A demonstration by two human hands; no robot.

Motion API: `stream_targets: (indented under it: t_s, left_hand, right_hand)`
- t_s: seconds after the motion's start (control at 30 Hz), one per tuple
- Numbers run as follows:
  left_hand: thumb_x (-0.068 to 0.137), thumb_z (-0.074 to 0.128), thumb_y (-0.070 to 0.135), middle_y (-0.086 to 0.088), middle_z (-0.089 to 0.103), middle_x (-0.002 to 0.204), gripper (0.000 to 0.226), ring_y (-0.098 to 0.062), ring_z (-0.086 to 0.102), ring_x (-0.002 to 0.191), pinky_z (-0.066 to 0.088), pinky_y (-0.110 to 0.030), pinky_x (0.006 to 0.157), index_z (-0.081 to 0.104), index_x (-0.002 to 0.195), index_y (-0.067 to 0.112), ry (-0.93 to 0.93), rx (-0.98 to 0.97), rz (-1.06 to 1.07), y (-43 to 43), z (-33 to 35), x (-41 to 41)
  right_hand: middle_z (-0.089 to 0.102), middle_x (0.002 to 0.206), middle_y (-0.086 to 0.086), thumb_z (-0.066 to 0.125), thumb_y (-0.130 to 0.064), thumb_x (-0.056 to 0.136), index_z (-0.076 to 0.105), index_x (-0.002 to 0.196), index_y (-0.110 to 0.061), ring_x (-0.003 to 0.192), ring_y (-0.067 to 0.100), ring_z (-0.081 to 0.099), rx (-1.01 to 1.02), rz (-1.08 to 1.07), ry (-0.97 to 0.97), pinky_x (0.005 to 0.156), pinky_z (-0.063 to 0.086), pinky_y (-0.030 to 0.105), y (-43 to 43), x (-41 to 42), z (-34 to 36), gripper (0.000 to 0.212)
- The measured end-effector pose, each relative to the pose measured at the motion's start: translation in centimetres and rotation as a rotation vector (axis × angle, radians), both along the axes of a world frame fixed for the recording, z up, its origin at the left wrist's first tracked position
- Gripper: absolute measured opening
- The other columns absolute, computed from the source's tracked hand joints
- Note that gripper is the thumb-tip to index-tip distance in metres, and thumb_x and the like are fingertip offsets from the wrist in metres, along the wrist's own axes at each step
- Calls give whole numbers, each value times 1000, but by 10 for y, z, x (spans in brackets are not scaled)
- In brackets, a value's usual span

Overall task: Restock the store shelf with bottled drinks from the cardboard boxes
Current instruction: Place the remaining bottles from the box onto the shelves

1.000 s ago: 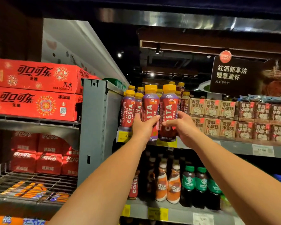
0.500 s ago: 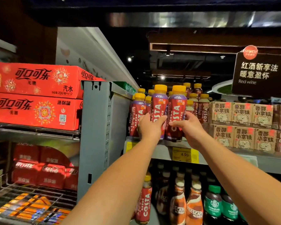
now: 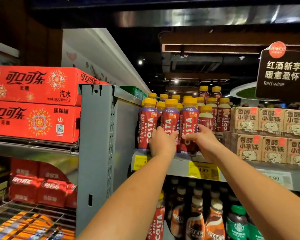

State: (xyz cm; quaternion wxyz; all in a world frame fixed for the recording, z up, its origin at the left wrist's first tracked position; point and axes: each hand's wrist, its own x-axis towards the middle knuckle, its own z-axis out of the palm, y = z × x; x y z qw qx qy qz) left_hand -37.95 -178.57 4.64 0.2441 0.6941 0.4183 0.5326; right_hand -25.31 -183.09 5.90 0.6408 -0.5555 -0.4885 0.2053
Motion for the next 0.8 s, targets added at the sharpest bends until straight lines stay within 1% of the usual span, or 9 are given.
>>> stream_targets:
  t_s: [0.07, 0.2, 0.3, 0.37, 0.47, 0.5, 0.6, 0.7, 0.8]
  left_hand:
    - [88, 60, 47, -6, 58, 117, 46, -26, 56, 108, 45, -35, 79, 53, 116, 11, 26, 16, 27, 0, -2, -1]
    - [88, 59, 48, -7, 57, 119, 48, -26, 57, 109, 50, -40, 86, 54, 119, 11, 66, 63, 61, -1, -4, -2]
    - [88, 60, 48, -8, 51, 121, 50, -27, 55, 110, 48, -39, 86, 54, 121, 11, 71, 76, 99, -2, -5, -1]
    - [87, 61, 48, -7, 47, 122, 51, -26, 55, 109, 49, -39, 86, 54, 121, 12, 64, 86, 120, -2, -5, -1]
    - [85, 64, 48, -5, 50, 120, 51, -25, 56, 109, 50, -39, 85, 52, 122, 14, 64, 118, 128, 0, -8, -1]
    - [84, 65, 47, -5, 52, 121, 52, -24, 56, 110, 51, -39, 85, 49, 123, 15, 59, 132, 126, 1, -9, -2]
    - [85, 64, 46, -4, 54, 123, 52, -23, 56, 111, 51, -39, 86, 44, 124, 16, 59, 169, 129, 3, -12, -5]
    - [86, 63, 46, -3, 55, 122, 50, -22, 55, 112, 50, -38, 86, 46, 123, 16, 60, 193, 141, 6, -14, -9]
    - [86, 62, 47, -3, 54, 122, 49, -21, 51, 117, 47, -37, 89, 50, 122, 16, 41, 209, 155, 9, -17, -11]
  right_hand:
    - [68, 106, 13, 74, -1, 74, 53, 117, -8, 95, 28, 67, -25, 22, -5, 79, 55, 40, 1, 1, -1, 49]
    - [67, 108, 11, 74, -4, 74, 54, 118, -10, 99, 28, 65, -43, 28, -39, 89, 52, 45, 1, 2, -3, 49]
    - [68, 105, 11, 75, -3, 71, 57, 113, -11, 96, 27, 65, -43, -14, -62, 87, 53, 43, 1, 3, -4, 46]
    - [68, 104, 12, 75, 0, 67, 58, 110, -10, 97, 28, 64, -58, -25, -75, 86, 52, 42, 1, 4, -5, 48]
    - [67, 104, 13, 75, 1, 64, 58, 110, -9, 98, 30, 63, -87, -39, -95, 85, 52, 42, 2, 6, -6, 51]
    - [67, 104, 12, 77, 0, 64, 58, 111, -8, 98, 29, 63, -94, -43, -93, 84, 53, 42, 1, 6, -5, 52]
    - [67, 101, 10, 82, -5, 62, 55, 107, -7, 93, 26, 65, -99, -81, -76, 70, 52, 34, -1, 5, -5, 53]
    - [67, 97, 6, 86, -10, 63, 54, 97, -11, 86, 20, 66, -86, -114, -100, 61, 50, 28, -2, 2, -6, 47]
    - [66, 97, 3, 86, -15, 64, 54, 99, -12, 83, 14, 65, -87, -123, -141, 56, 47, 23, -3, -2, -6, 48]
